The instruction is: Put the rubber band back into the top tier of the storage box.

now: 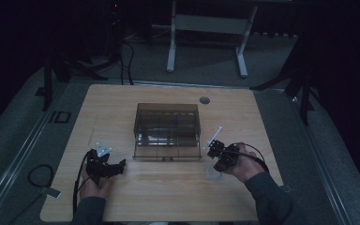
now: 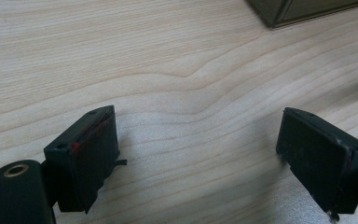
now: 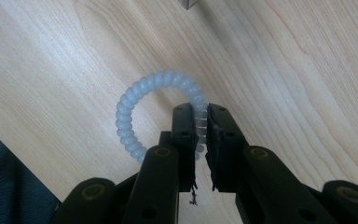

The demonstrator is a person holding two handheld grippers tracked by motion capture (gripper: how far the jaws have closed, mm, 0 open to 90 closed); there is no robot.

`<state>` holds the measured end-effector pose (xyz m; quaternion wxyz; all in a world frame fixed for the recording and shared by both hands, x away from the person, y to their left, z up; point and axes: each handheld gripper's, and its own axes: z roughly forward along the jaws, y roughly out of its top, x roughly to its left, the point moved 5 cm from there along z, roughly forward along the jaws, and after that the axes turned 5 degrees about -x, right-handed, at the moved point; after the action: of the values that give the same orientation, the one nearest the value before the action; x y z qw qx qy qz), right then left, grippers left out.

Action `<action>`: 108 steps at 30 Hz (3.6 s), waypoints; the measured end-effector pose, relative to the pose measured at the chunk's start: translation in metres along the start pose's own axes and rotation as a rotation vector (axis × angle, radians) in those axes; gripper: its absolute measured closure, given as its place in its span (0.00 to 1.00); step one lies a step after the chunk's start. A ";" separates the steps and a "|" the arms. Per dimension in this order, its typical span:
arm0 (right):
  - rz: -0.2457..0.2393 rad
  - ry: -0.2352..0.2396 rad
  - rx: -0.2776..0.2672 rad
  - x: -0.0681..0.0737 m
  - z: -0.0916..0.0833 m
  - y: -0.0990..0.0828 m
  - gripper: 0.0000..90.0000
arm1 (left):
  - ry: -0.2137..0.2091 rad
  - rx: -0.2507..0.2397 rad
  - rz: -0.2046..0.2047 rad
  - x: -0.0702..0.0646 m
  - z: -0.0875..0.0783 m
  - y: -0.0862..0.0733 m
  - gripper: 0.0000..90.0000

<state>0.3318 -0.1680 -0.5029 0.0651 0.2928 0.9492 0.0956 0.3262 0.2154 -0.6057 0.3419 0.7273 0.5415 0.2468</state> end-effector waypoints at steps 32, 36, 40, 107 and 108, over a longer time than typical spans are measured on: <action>-0.030 -0.004 -0.008 -0.001 -0.021 0.011 0.91 | 0.000 -0.002 -0.002 0.000 0.000 0.000 0.14; -0.034 -0.002 -0.015 -0.001 -0.024 0.014 0.91 | 0.000 -0.002 -0.002 0.000 0.000 0.000 0.14; -0.038 -0.002 -0.025 -0.002 -0.026 0.018 0.91 | 0.000 -0.002 -0.002 0.000 0.000 0.000 0.14; -0.061 -0.004 -0.053 -0.004 -0.037 0.073 0.91 | 0.001 -0.001 -0.001 0.000 0.000 0.000 0.14; -0.060 -0.005 -0.056 -0.004 -0.036 0.075 0.91 | 0.001 -0.001 -0.001 0.000 0.000 0.000 0.14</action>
<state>0.3697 -0.1143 -0.4514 0.0784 0.2626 0.9543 0.1195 0.3265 0.2153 -0.6057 0.3421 0.7267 0.5420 0.2474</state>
